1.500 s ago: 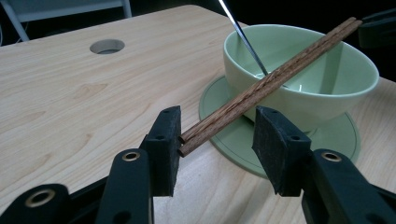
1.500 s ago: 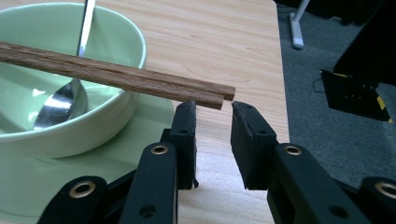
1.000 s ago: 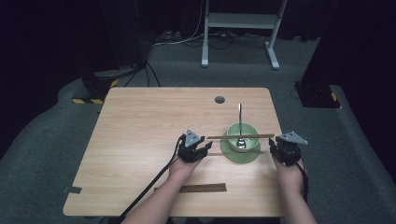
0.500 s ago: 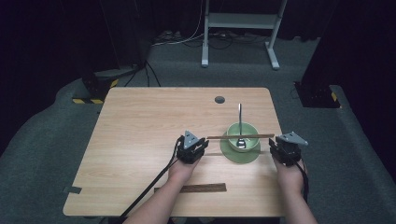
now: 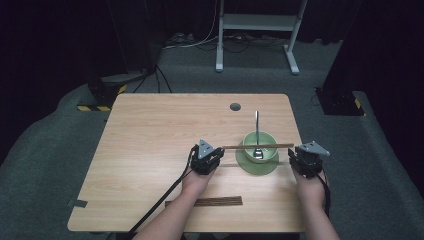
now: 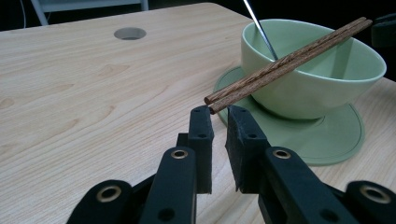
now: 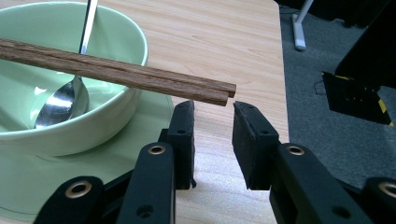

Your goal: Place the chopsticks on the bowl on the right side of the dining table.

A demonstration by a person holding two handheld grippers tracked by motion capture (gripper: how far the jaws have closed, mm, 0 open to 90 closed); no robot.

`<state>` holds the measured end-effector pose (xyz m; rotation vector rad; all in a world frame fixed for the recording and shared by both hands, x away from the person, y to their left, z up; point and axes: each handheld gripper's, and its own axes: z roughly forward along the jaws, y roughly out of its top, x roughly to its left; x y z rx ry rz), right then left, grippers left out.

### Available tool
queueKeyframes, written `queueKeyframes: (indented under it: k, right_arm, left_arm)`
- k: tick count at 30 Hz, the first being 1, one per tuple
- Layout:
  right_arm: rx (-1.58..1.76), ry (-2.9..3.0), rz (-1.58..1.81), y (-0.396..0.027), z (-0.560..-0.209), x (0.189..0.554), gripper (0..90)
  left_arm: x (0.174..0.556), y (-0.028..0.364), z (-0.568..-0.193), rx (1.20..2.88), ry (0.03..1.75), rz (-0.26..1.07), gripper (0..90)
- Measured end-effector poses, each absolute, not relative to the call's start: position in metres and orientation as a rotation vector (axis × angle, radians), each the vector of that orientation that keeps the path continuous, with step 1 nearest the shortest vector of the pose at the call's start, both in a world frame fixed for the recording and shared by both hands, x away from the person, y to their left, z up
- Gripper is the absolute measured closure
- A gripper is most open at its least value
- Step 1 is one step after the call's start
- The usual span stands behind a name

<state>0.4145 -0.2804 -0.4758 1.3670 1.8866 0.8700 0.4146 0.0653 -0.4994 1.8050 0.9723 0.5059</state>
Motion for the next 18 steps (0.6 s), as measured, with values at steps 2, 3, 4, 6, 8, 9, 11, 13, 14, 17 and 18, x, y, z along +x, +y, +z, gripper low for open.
queueKeyframes:
  k: [2, 3, 4, 6, 8, 9, 11, 13, 14, 17, 18]
  right_arm:
    - [1.367, 1.887, 0.869, -0.2806, -0.476, 0.4148, 70.1]
    - [1.368, 1.887, 0.871, -0.2806, -0.4761, 0.4149, 70.2]
    - [1.367, 1.887, 0.869, -0.2806, -0.4761, 0.4148, 70.2]
    - [1.368, 1.885, 0.87, -0.2809, -0.4762, 0.4146, 70.2]
    - [1.367, 1.885, 0.87, -0.2816, -0.4765, 0.4145, 70.2]
    - [1.368, 1.885, 0.87, -0.2819, -0.4767, 0.4145, 70.2]
    - [1.371, 1.884, 0.872, -0.2826, -0.4771, 0.4143, 70.2]
    - [1.371, 1.884, 0.871, -0.2829, -0.4774, 0.4141, 70.2]
    - [1.371, 1.884, 0.871, -0.2831, -0.4775, 0.414, 70.2]
    - [1.37, 1.883, 0.872, -0.2833, -0.4774, 0.4138, 70.3]
    - [1.37, 1.883, 0.872, -0.2834, -0.4773, 0.4137, 70.3]
  left_arm:
    - [0.4151, 0.0651, -0.4992, 1.806, 0.974, 0.508, 80.1]
    - [0.4152, 0.0649, -0.4991, 1.806, 0.976, 0.51, 80.1]
    - [0.4151, 0.0649, -0.4991, 1.806, 0.978, 0.514, 80.3]
    - [0.4145, 0.0652, -0.4996, 1.81, 0.985, 0.52, 80.7]
    - [0.4134, 0.0659, -0.5004, 1.812, 0.985, 0.52, 79.9]
    - [0.4124, 0.0663, -0.5011, 1.811, 0.982, 0.519, 79.8]
    - [0.4107, 0.0669, -0.5018, 1.808, 0.978, 0.516, 80.2]
    - [0.4099, 0.0668, -0.5021, 1.802, 0.974, 0.519, 80.6]
    - [0.4098, 0.0665, -0.5021, 1.799, 0.973, 0.519, 80.9]
    - [0.4103, 0.066, -0.5013, 1.792, 0.971, 0.521, 81.6]
    - [0.4107, 0.0657, -0.5012, 1.791, 0.972, 0.52, 81.8]
